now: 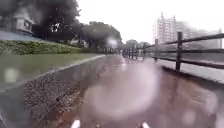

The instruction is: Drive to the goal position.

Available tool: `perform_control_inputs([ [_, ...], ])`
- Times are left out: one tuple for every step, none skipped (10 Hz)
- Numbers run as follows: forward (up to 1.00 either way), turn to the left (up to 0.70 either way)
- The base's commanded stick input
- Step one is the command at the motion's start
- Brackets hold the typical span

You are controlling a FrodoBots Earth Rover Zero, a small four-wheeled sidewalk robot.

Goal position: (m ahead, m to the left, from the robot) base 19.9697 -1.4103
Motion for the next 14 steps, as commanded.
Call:
perform_control_inputs([
  [0.70, 0.00],
  [0.70, 0.00],
  [0.70, 0.00],
  [0.70, 0.00],
  [0.70, 0.00],
  [0.70, 0.00],
  [0.70, 0.00],
  [0.70, 0.00],
  [0.70, 0.00],
  [0.70, 0.00],
  [0.70, 0.00],
  [0.70, 0.00],
  [0.70, 0.00],
  [0.70, 0.00],
])
